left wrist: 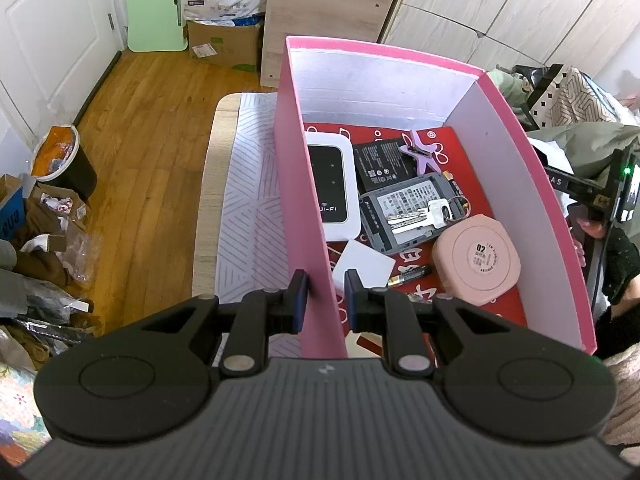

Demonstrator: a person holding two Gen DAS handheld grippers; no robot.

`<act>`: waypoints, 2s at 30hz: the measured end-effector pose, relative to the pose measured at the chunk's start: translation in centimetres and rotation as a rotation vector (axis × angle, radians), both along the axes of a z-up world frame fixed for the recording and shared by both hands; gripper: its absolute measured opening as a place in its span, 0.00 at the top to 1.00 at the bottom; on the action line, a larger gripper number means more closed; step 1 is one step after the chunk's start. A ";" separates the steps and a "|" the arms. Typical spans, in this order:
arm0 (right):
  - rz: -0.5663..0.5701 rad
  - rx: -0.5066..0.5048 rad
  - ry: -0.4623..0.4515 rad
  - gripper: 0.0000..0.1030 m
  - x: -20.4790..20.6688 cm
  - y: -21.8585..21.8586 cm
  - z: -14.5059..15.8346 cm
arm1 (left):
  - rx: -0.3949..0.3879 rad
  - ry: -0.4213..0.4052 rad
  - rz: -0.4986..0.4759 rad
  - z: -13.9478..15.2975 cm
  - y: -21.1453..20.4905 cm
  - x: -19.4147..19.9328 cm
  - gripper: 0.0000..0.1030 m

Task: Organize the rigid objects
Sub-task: 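Grasp the black phone case on the table with the right tool, then lower the black phone case onto the router in the box, open right tool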

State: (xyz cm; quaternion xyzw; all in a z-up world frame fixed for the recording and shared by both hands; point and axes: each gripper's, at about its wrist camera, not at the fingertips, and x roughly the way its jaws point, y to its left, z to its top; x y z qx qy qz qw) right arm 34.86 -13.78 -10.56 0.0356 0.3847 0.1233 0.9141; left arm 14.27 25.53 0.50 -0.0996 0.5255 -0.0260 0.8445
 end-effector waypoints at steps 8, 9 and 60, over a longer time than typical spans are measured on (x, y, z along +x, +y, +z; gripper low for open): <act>0.099 -0.074 0.017 0.26 -1.4 -1.0 0.9 | 0.003 -0.002 0.003 -0.1 0.1 -0.1 0.84; 0.114 -0.076 0.028 0.29 -1.8 -1.1 1.1 | 0.002 -0.002 0.004 -0.1 0.1 -0.1 0.84; 0.249 -0.110 0.039 0.35 -7.4 -0.9 1.4 | 0.135 0.006 0.036 0.2 -2.4 -0.1 0.84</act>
